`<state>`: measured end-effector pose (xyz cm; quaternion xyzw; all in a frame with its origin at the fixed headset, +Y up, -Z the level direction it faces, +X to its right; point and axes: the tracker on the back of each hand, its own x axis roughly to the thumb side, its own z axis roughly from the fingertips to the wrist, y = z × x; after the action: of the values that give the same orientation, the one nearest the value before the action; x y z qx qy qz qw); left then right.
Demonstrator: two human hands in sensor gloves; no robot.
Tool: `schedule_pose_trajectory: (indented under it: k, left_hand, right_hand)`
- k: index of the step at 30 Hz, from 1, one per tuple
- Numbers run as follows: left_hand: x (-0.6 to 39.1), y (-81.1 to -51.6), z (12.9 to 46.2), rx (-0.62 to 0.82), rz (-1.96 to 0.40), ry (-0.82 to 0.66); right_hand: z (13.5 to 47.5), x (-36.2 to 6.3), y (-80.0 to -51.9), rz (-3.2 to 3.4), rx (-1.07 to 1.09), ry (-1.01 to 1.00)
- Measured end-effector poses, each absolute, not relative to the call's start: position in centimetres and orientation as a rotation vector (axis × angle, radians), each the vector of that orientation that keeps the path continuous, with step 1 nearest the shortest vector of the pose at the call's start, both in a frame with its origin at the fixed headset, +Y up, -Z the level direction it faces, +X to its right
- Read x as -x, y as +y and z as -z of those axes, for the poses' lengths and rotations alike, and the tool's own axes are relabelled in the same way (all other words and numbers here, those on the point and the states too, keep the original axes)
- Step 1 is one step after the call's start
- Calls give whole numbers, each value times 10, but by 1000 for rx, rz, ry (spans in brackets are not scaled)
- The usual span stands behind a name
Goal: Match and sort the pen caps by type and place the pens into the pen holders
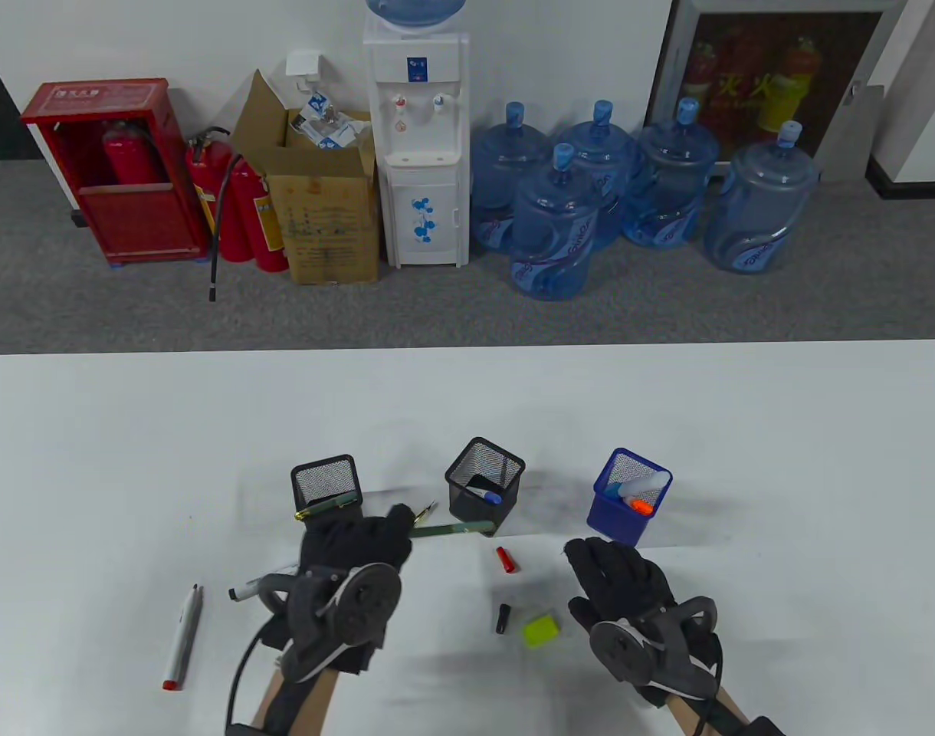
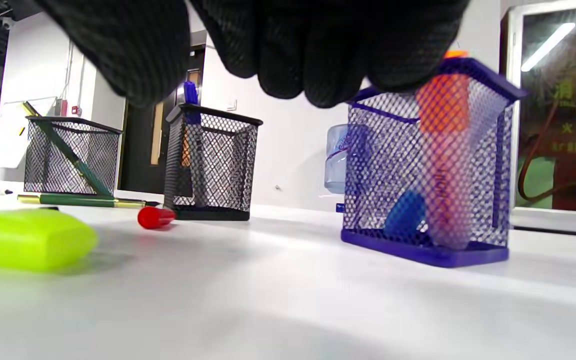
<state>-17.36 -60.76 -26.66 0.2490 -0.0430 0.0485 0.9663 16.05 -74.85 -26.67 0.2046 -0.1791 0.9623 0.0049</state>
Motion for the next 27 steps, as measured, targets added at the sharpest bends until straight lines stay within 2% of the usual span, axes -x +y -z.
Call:
schedule_pose_trajectory:
  k: [3,6,20,27]
  left_hand:
    - [208,-587,276,-493,9,59]
    - [226,-594,288,-455,49,153]
    - [215,-657,325,-323,160,217]
    - [219,-657,310,-336,170,206]
  right_hand:
    - [267,-161,-751,-3029,-652,-554]
    - [269,-162,-754,-3040,-653,-535]
    - [270,-162,-756,-3036,-630,-508]
    - [269,-164,-756,-3037,-615,-497]
